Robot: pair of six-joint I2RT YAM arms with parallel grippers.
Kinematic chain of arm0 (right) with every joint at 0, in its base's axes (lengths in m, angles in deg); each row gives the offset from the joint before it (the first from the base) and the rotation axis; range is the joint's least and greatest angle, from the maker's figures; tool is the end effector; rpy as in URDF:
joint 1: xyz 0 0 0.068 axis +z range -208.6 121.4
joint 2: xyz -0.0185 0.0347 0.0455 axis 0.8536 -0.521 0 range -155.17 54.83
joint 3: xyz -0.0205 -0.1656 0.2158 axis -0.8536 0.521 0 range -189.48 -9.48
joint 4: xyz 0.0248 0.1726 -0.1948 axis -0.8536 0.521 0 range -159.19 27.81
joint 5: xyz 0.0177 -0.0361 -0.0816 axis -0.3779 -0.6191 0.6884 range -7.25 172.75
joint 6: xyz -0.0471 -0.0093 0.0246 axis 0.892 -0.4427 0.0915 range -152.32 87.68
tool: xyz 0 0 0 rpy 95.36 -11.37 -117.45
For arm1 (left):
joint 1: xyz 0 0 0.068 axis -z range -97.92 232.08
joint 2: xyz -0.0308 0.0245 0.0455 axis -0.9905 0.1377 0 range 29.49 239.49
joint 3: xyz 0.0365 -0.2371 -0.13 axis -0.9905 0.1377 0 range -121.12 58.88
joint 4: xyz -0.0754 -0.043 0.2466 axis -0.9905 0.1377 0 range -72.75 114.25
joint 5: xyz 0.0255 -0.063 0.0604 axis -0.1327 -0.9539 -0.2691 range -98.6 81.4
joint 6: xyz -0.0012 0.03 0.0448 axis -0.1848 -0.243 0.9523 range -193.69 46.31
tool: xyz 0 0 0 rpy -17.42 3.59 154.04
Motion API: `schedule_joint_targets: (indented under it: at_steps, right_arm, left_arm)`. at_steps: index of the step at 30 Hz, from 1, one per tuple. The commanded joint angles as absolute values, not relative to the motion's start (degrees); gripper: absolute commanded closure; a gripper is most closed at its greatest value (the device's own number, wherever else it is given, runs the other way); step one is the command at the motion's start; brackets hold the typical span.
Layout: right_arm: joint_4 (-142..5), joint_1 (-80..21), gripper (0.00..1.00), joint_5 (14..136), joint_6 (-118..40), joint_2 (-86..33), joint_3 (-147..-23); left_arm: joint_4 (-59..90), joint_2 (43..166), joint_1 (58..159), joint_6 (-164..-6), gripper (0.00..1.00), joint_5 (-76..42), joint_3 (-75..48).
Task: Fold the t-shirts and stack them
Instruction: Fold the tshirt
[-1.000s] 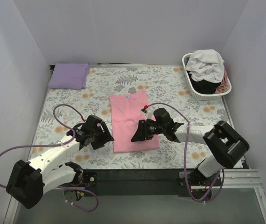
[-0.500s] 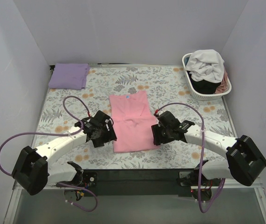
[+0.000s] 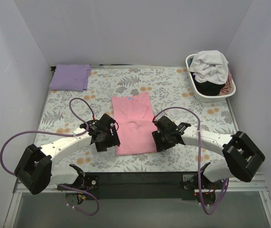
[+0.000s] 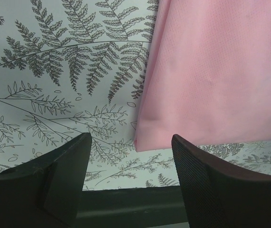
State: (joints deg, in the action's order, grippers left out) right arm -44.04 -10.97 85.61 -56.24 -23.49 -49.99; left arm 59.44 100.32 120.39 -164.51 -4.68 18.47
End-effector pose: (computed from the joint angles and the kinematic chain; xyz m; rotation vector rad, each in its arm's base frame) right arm 0.1677 0.1811 0.1715 -0.5411 2.6572 0.3261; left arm 0.1644 -0.1268 0.1860 -1.3093 2.6192 -0.3612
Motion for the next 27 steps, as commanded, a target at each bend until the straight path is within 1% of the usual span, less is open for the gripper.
schedule_joint_targets:
  at_steps: [1,9,10,12,15,16,18,19,24,27]
  right_arm:
    - [-44.3,-10.0,0.48,86.9,-57.5,-25.6,-51.3]
    - [-43.0,-6.8,0.62,88.1,-60.4,-27.7,-49.4]
    - [-42.7,-6.4,0.66,88.5,-61.0,-28.4,-49.4]
    - [-42.1,-5.3,0.69,89.1,-61.3,-28.9,-49.6]
    - [-41.3,-3.9,0.77,90.4,-61.7,-30.1,-50.0]
    - [-41.3,-3.7,0.83,90.8,-61.7,-30.4,-50.2]
    - [-41.2,-3.1,0.92,91.4,-61.6,-30.9,-50.4]
    - [-41.2,-3.0,0.97,91.5,-61.5,-30.9,-50.7]
    - [-41.2,-2.6,0.99,92.8,-61.1,-31.0,-51.0]
    - [-41.2,-2.6,0.99,93.3,-61.0,-30.8,-50.9]
  left_arm:
    - [59.6,101.1,121.2,-164.6,0.33,-3.7,16.4]
    - [60.6,101.5,122.2,-165.4,0.34,-3.7,16.5]
    - [60.7,101.6,122.7,-165.4,0.34,-3.7,16.3]
    - [61.3,101.9,123.0,-165.8,0.34,-3.7,16.2]
    - [62.4,102.5,123.7,-166.1,0.34,-3.1,15.9]
    - [62.7,102.7,123.9,-166.3,0.34,-2.7,15.6]
    - [63.3,103.2,124.1,-166.4,0.34,-2.6,15.3]
    - [63.7,103.4,124.2,-166.6,0.34,-2.2,15.0]
    - [65.3,105.5,125.0,-166.8,0.34,-1.4,13.4]
    - [66.2,106.7,126.1,-167.2,0.38,-1.4,12.0]
